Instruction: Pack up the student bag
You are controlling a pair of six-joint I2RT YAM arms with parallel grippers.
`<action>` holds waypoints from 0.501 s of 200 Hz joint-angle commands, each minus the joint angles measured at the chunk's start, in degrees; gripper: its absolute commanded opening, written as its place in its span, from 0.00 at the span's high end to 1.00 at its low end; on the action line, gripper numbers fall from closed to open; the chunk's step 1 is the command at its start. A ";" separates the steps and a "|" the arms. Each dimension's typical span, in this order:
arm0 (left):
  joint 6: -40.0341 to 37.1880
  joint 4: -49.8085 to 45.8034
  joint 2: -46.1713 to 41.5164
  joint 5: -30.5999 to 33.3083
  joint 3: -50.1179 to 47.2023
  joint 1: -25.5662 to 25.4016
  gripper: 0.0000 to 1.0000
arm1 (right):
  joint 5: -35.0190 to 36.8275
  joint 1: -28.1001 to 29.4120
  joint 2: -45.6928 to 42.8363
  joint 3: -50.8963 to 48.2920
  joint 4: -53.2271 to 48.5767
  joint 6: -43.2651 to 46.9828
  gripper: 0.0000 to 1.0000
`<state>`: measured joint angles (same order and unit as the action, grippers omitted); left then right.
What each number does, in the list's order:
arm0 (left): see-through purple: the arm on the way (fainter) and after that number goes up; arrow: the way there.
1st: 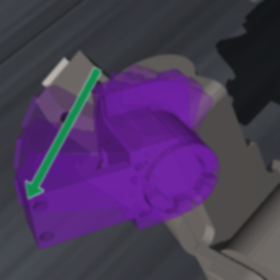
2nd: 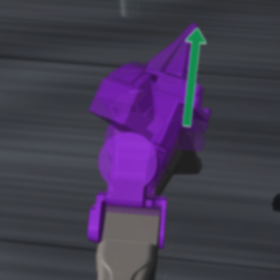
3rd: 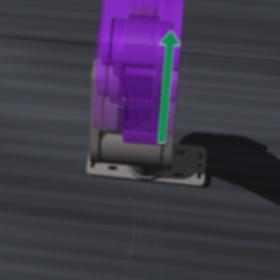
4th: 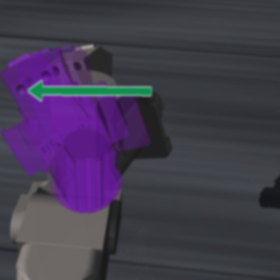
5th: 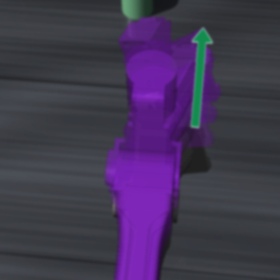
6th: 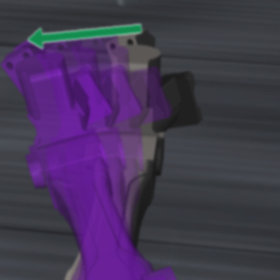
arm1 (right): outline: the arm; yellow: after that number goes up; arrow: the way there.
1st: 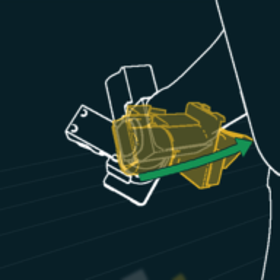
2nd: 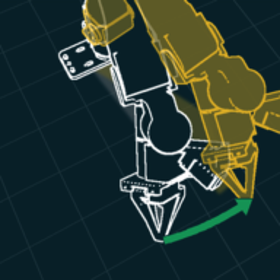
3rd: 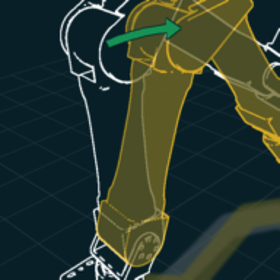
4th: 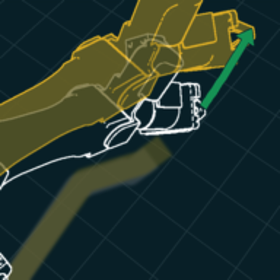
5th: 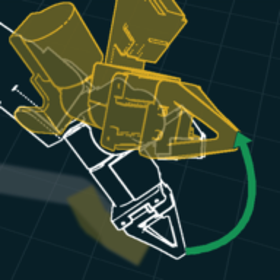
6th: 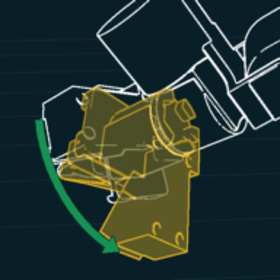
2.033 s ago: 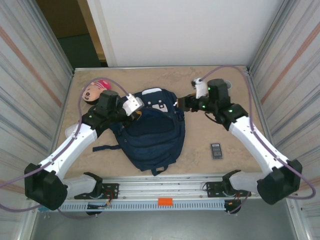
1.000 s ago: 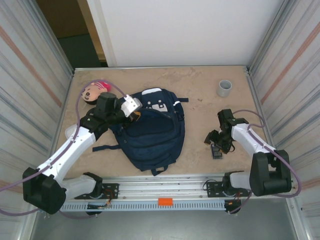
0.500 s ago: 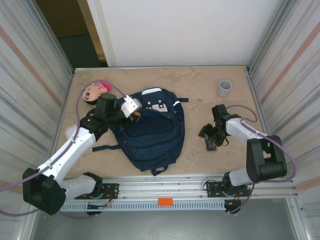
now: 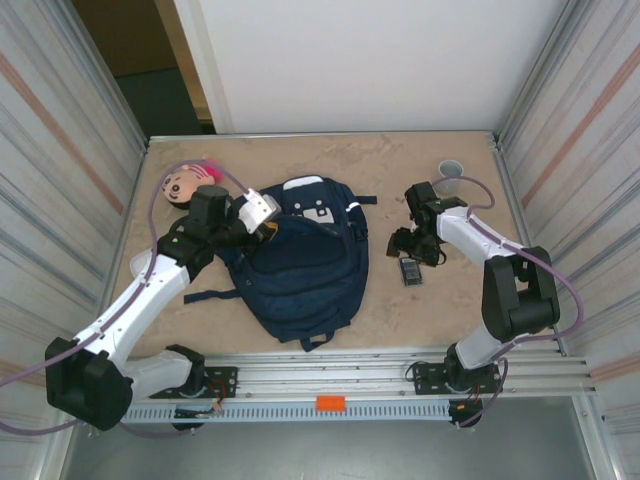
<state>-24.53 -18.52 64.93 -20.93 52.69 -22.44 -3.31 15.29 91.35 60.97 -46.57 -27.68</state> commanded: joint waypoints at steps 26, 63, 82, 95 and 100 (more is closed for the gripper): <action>0.86 2.27 -2.12 1.07 -0.12 1.07 1.00 | 4.48 0.29 7.21 0.58 -6.67 8.82 0.23; 1.16 2.50 -2.10 1.15 -0.48 1.08 1.00 | 2.47 1.10 9.26 1.04 -4.07 11.15 0.21; 1.16 2.53 -2.04 1.11 -0.47 1.10 1.00 | 2.79 1.05 10.61 1.80 -3.24 11.46 0.23; 1.16 2.58 -2.00 1.06 -0.48 1.08 1.00 | 2.60 0.73 11.73 2.41 -2.55 11.60 0.26; 1.16 2.59 -2.00 0.99 -0.48 1.12 1.00 | 2.65 0.63 12.19 2.59 -2.12 11.72 0.28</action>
<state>-24.12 -18.11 64.90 -20.91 52.07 -22.44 -0.27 16.14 101.30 61.49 -49.54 -17.89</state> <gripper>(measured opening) 0.087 0.751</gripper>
